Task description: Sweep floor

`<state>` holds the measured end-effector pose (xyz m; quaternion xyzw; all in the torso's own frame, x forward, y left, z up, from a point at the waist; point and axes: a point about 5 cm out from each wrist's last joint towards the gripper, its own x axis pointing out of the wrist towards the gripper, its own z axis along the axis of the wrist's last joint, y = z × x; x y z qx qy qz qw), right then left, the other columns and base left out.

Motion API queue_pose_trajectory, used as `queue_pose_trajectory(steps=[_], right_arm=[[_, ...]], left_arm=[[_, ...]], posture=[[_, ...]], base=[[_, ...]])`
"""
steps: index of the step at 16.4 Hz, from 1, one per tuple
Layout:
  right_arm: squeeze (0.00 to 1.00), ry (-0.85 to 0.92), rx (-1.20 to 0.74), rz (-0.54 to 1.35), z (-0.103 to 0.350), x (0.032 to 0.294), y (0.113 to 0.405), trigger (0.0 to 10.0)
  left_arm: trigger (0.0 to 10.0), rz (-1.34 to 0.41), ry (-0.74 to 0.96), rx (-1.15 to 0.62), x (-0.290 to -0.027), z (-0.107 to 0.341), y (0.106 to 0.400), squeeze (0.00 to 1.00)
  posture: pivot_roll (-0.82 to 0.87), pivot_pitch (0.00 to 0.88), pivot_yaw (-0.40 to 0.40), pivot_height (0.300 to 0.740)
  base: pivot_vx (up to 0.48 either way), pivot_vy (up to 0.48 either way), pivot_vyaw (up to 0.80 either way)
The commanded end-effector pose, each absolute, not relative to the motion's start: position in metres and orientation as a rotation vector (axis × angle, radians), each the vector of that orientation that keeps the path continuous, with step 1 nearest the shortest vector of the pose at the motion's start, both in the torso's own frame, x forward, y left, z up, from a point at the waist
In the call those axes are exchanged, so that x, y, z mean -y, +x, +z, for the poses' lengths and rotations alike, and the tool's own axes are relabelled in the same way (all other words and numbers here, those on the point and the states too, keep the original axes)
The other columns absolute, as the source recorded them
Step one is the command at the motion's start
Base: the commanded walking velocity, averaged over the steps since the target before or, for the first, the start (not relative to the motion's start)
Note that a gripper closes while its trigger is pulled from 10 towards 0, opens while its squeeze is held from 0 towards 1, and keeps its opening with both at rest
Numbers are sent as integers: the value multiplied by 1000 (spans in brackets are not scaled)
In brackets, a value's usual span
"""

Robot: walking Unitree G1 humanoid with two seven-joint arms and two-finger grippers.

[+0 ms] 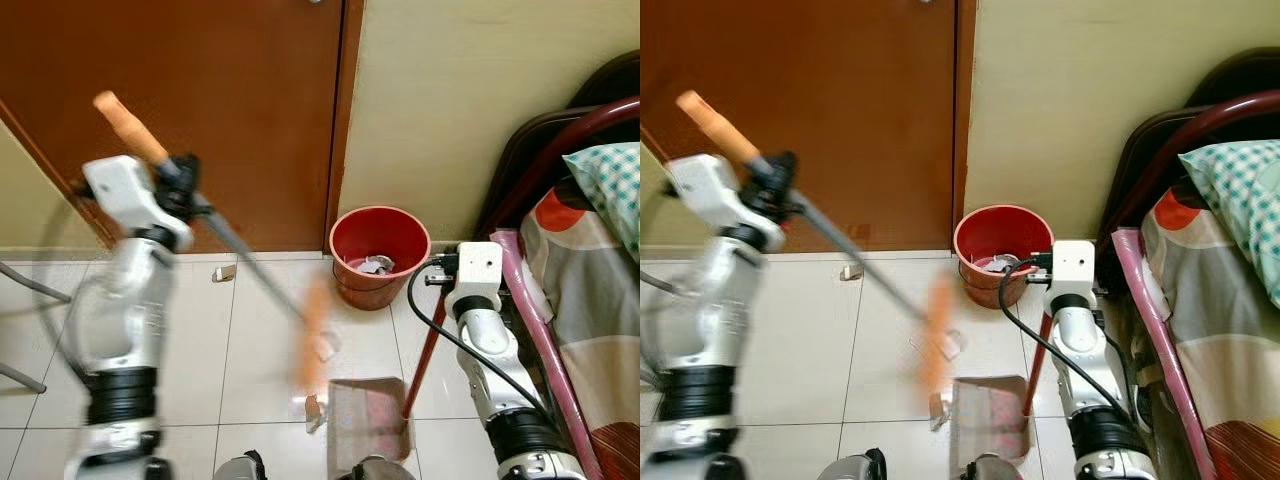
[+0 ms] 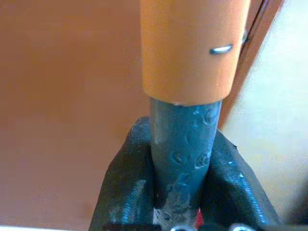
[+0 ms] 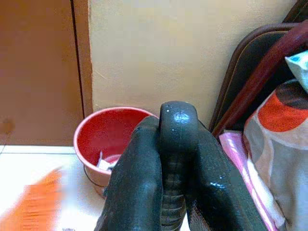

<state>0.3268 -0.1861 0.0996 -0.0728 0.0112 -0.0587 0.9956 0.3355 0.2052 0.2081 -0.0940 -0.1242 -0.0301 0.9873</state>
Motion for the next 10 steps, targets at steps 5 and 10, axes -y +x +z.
queue_pose_trajectory(steps=[5,10], right_arm=[[0,-167,60,-173,115,219,324,10000],[0,-122,133,-148,131,222,330,10000]], left_arm=[[10000,-36,-46,206,-231,189,310,0],[10000,-110,-119,123,-194,162,304,0]], posture=[[77,183,-5,740],[66,186,-5,740]], base=[[0,0,0],[0,0,0]])
